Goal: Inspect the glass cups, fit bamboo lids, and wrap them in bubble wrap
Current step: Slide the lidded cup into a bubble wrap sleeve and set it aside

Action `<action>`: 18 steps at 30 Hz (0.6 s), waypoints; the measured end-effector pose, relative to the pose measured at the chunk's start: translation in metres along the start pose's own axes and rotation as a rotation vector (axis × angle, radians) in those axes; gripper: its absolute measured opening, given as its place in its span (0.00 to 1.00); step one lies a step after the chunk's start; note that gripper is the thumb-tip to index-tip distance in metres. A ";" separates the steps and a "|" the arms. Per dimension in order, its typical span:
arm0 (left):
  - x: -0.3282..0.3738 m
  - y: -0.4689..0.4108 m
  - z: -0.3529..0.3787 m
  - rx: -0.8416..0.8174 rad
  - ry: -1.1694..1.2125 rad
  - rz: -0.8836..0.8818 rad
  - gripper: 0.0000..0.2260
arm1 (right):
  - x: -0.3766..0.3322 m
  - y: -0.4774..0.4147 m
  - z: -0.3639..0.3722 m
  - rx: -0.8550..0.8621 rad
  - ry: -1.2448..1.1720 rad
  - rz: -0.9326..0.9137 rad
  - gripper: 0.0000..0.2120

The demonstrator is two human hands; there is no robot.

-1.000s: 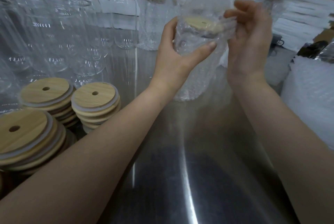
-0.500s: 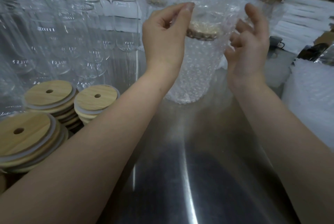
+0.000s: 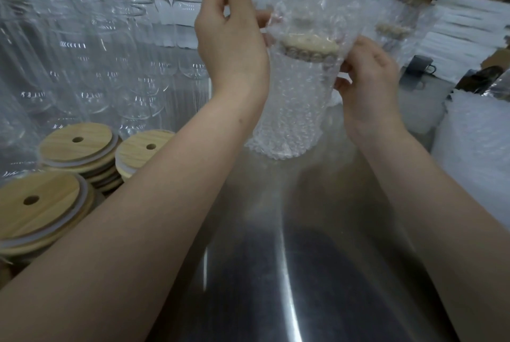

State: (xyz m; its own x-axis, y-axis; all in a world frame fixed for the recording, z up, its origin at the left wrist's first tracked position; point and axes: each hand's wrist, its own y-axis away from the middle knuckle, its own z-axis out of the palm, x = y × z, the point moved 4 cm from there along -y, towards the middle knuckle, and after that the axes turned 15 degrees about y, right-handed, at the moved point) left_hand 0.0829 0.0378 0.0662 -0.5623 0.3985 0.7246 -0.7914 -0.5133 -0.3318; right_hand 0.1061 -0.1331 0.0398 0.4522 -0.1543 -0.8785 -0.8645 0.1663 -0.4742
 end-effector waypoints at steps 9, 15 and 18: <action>-0.039 0.031 -0.004 -0.454 -0.220 0.098 0.25 | 0.002 -0.003 -0.007 0.139 0.007 0.022 0.10; -0.037 0.027 -0.004 -0.328 -0.120 0.040 0.03 | 0.004 -0.004 -0.011 0.208 -0.009 0.034 0.10; -0.036 0.026 0.000 -0.316 -0.009 -0.029 0.09 | 0.005 -0.005 -0.014 0.230 -0.016 0.036 0.10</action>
State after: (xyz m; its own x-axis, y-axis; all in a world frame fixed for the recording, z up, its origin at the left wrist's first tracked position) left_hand 0.0827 0.0100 0.0312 -0.5373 0.4020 0.7414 -0.8432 -0.2396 -0.4812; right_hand 0.1098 -0.1480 0.0384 0.4267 -0.1286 -0.8952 -0.8084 0.3895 -0.4413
